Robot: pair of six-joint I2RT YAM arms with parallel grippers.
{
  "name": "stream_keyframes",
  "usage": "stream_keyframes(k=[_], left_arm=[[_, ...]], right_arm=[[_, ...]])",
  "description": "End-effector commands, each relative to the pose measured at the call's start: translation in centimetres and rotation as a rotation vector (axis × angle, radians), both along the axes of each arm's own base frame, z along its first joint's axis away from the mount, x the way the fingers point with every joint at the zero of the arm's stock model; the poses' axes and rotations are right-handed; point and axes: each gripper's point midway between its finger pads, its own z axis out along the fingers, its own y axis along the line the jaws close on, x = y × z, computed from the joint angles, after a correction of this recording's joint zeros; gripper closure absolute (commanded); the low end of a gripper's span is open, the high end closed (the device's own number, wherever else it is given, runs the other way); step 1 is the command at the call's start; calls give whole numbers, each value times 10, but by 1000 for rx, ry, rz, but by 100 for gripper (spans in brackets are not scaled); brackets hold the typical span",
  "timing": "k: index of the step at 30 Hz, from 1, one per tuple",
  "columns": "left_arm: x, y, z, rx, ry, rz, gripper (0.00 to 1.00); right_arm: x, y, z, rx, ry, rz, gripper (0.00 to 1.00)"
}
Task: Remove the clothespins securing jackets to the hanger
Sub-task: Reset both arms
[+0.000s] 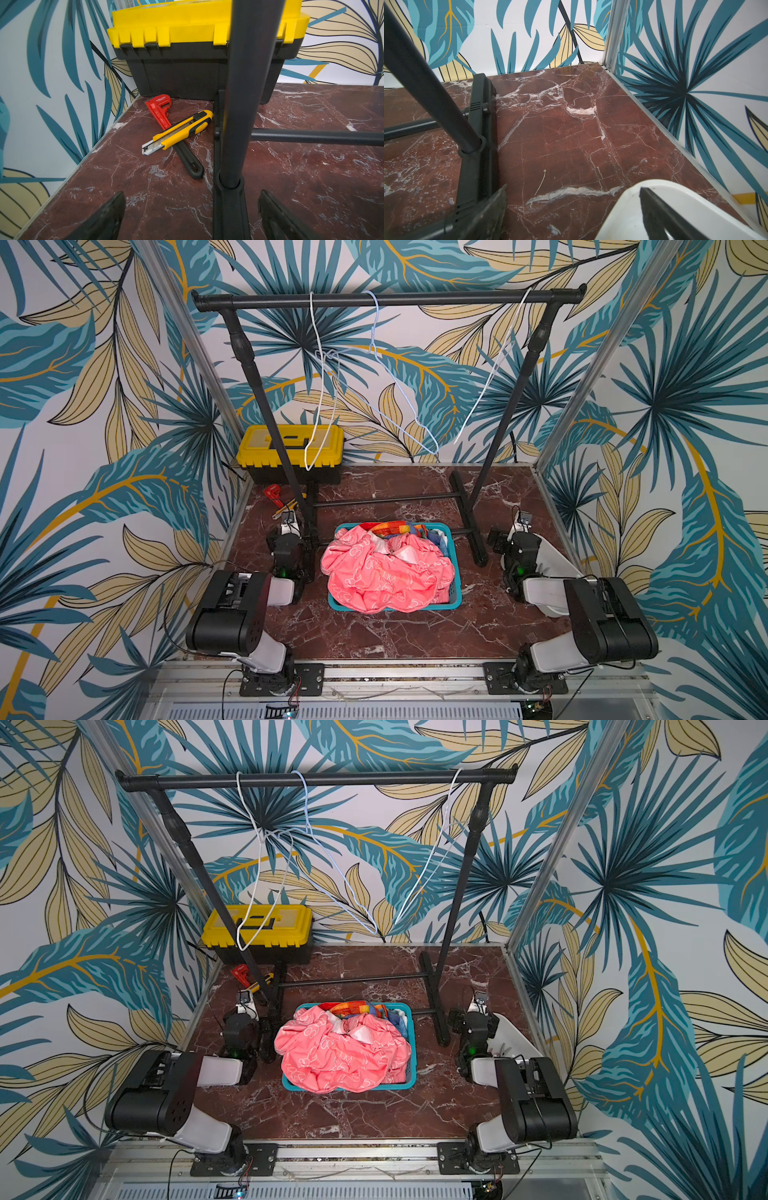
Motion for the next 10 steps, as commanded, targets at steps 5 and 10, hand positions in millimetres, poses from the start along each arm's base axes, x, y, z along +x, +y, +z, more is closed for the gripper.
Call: stream_keyframes(k=[5,10], left_arm=[[4,-1,7,5,-24,-10,1],[4,-1,7,5,-23,-9,0]], right_arm=[[5,3,2,-2,0,23,0],[5,4,4,5,-6,44,1]])
